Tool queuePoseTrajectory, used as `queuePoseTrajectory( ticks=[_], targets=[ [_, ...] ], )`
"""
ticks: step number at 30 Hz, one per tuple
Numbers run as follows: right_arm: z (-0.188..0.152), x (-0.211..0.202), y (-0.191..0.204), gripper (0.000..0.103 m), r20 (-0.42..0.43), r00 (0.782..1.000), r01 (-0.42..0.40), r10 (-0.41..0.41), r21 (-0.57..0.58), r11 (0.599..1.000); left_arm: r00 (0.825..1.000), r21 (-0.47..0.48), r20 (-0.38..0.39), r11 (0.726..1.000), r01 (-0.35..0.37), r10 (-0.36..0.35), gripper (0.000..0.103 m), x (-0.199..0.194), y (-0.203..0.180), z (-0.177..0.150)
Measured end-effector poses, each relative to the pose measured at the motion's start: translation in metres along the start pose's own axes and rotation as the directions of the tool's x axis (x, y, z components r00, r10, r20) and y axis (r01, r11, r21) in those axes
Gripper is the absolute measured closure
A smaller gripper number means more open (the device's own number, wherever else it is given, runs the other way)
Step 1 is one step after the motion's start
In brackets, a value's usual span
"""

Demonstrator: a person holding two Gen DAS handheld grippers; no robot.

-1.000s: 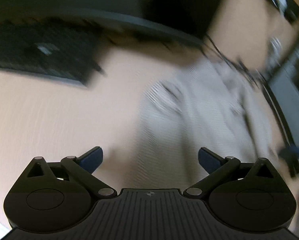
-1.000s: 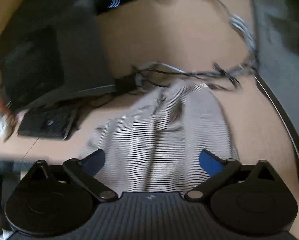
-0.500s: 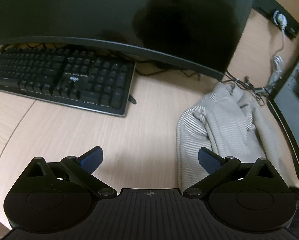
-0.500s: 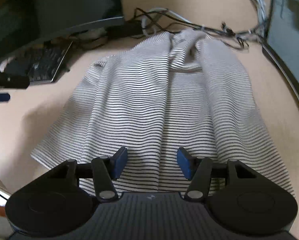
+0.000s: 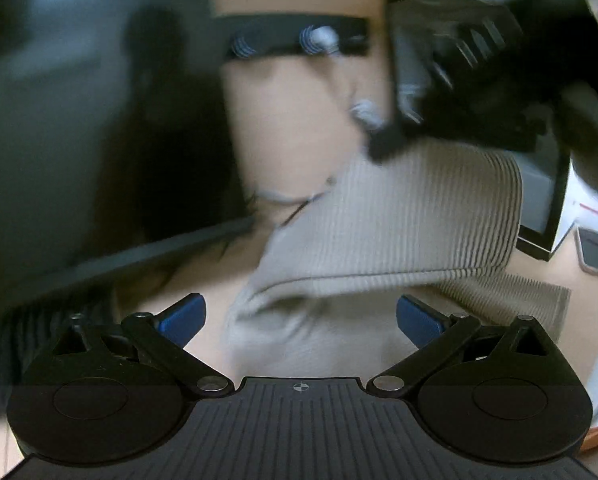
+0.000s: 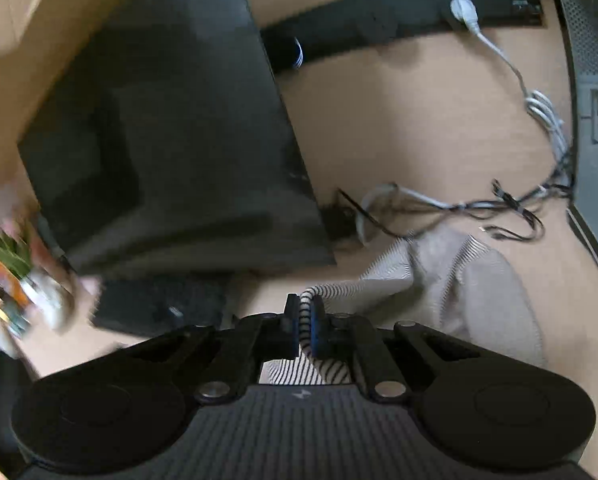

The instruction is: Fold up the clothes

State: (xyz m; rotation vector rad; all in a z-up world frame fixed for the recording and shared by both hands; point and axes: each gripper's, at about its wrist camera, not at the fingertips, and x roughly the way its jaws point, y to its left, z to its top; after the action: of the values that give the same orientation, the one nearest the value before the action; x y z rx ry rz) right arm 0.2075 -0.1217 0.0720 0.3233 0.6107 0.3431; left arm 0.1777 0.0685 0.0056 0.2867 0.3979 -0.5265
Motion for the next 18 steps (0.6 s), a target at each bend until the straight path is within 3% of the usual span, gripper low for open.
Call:
queuePoseTrajectory(
  ticks=[5, 7, 9, 12, 15, 18],
  targets=[
    [0.018, -0.005, -0.013, 0.098, -0.010, 0.999, -0.047, 0.047, -0.009, 0.999, 1.000, 0.047, 0.001, 0.999, 0.004, -0.004, 0.000, 0.047, -0.014, 0.032],
    [0.018, -0.005, -0.021, 0.098, -0.009, 0.998, -0.063, 0.063, -0.012, 0.998, 1.000, 0.052, 0.007, 0.998, 0.021, -0.022, 0.007, 0.060, -0.018, 0.040],
    [0.018, -0.001, -0.028, 0.098, -0.008, 0.997, -0.076, 0.076, -0.007, 0.997, 0.999, 0.053, 0.005, 0.998, 0.047, -0.047, 0.041, 0.070, -0.020, 0.044],
    [0.016, 0.003, -0.038, 0.098, -0.007, 0.997, -0.083, 0.083, -0.011, 0.996, 0.999, 0.040, -0.004, 0.998, 0.050, -0.050, 0.063, 0.079, -0.019, 0.046],
    [0.014, 0.009, -0.046, 0.098, -0.004, 0.996, -0.092, 0.092, -0.020, 0.996, 1.000, -0.028, -0.022, 1.000, -0.012, 0.011, 0.080, 0.086, -0.004, 0.047],
    [0.011, 0.011, -0.059, 0.096, 0.004, 0.995, -0.100, 0.100, -0.021, 0.995, 0.991, -0.146, -0.042, 0.981, -0.130, 0.125, 0.086, 0.085, 0.020, 0.048]
  ],
)
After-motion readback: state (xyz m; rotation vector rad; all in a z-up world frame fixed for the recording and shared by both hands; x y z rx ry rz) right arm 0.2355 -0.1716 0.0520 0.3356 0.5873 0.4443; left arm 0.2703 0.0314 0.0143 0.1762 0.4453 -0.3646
